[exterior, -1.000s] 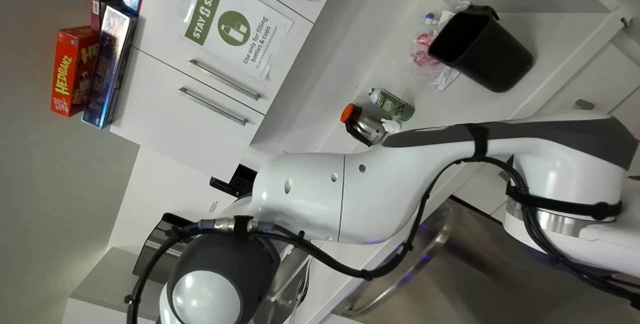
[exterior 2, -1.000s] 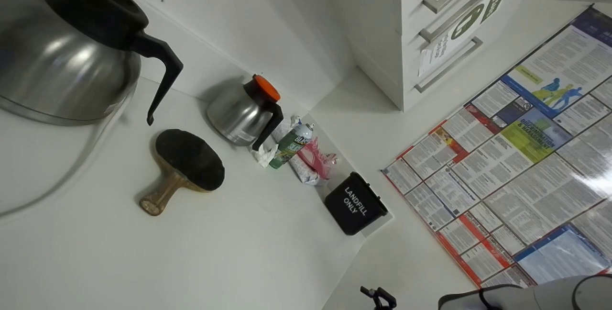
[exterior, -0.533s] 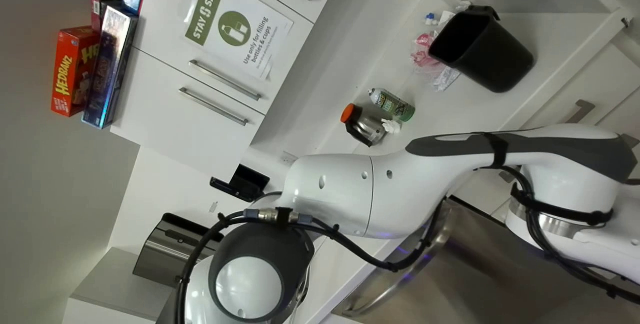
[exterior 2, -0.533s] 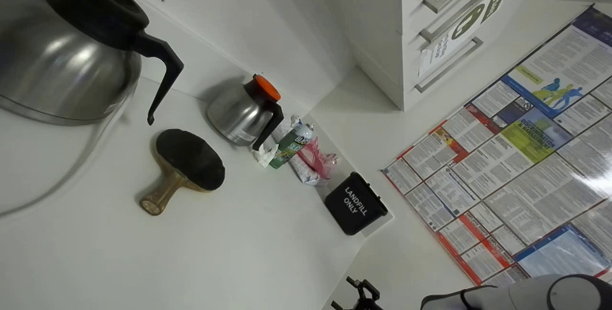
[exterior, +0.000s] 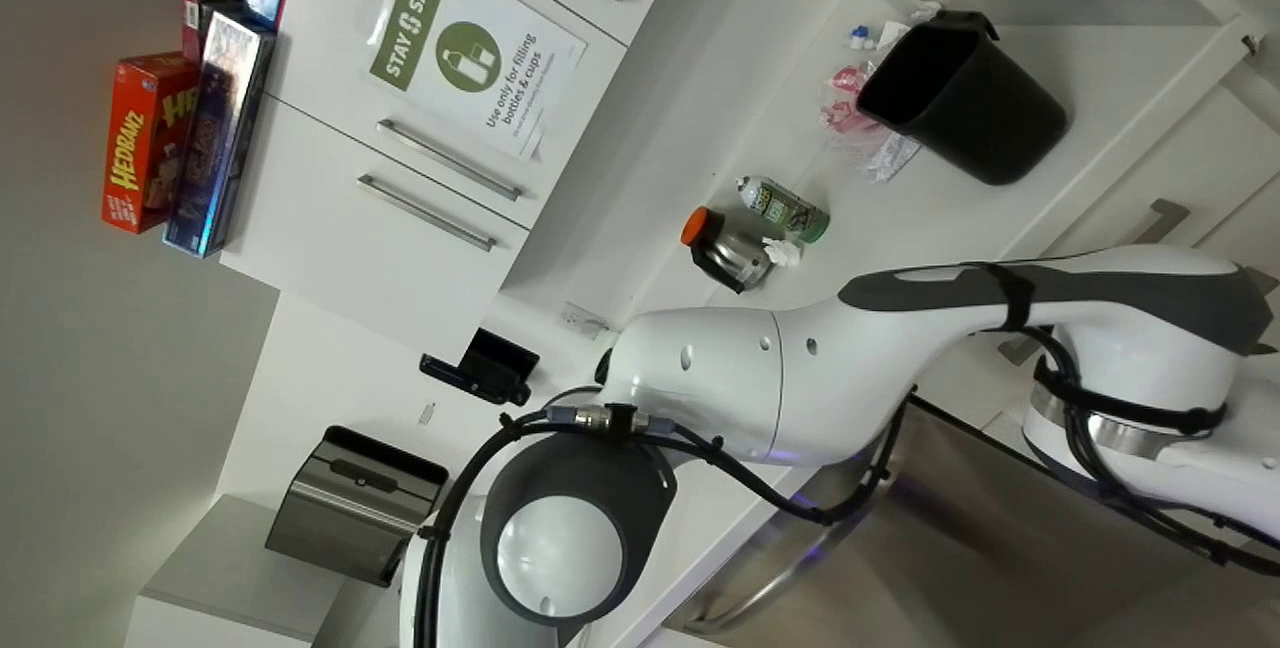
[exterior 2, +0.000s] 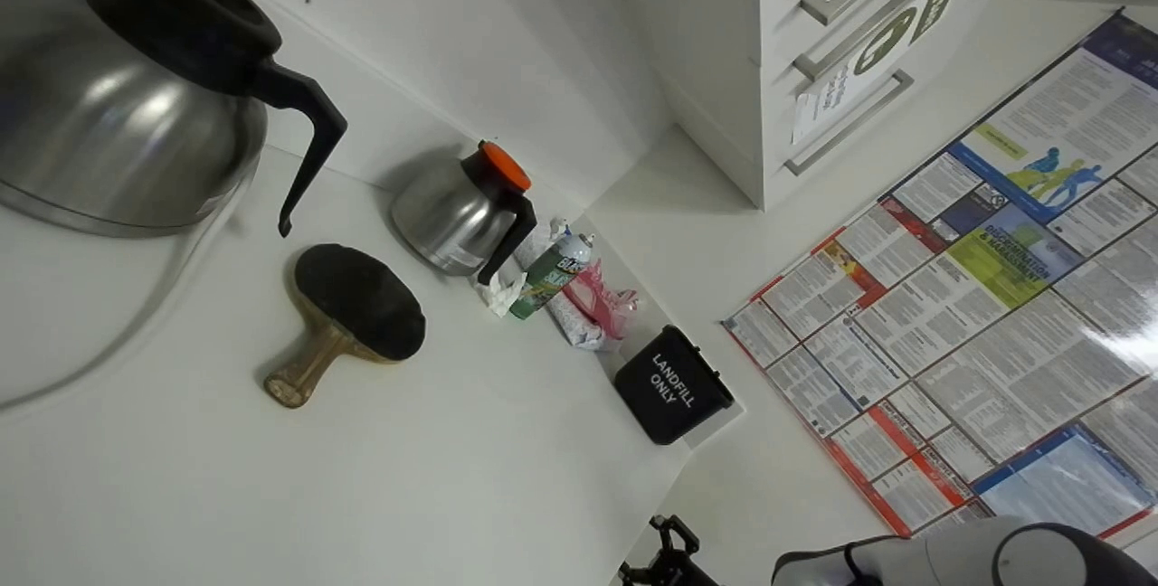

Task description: Open the topmost drawer, remove the white object from the drawer and place it on the counter, close the open drawer

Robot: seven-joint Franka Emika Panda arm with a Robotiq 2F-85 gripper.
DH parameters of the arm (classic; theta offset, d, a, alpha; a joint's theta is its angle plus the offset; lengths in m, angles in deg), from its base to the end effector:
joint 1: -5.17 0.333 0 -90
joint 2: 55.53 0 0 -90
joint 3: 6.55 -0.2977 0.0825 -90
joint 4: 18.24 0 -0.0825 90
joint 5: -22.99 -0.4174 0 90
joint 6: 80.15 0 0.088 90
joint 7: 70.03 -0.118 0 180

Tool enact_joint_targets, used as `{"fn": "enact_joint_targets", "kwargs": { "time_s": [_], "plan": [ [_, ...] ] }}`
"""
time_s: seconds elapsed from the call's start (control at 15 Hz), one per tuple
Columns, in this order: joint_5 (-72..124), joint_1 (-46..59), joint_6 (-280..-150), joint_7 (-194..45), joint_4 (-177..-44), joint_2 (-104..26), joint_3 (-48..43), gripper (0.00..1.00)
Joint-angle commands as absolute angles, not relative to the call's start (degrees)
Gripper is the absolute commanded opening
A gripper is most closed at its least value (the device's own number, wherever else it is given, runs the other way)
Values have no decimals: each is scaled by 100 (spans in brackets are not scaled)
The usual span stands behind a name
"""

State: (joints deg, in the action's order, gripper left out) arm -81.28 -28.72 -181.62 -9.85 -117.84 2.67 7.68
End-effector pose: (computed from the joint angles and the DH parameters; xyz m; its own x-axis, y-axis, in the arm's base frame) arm 0.4618 -0.3827 -0.0317 0.4869 -0.8713 -0.0620 -0.2783 -0.0875 -0.9565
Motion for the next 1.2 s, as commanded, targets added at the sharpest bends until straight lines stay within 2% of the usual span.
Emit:
{"fn": "enact_joint_targets", "kwargs": {
  "time_s": [0.0, 0.33, 0.4, 0.47, 0.93, 1.13],
  "plan": [
    [-8289, -2783, -17983, -1262, -11504, 453, 823, 100],
    [-8324, -2629, -18055, -1343, -11400, 580, 825, 100],
    [-8336, -2610, -18053, -1337, -11407, 583, 824, 75],
    [-8339, -2591, -18045, -1328, -11404, 592, 825, 74],
    [-8448, -2581, -18027, -1318, -11488, 524, 834, 19],
    [-8460, -2581, -18008, -1300, -11541, 537, 861, 1]
  ]
}}
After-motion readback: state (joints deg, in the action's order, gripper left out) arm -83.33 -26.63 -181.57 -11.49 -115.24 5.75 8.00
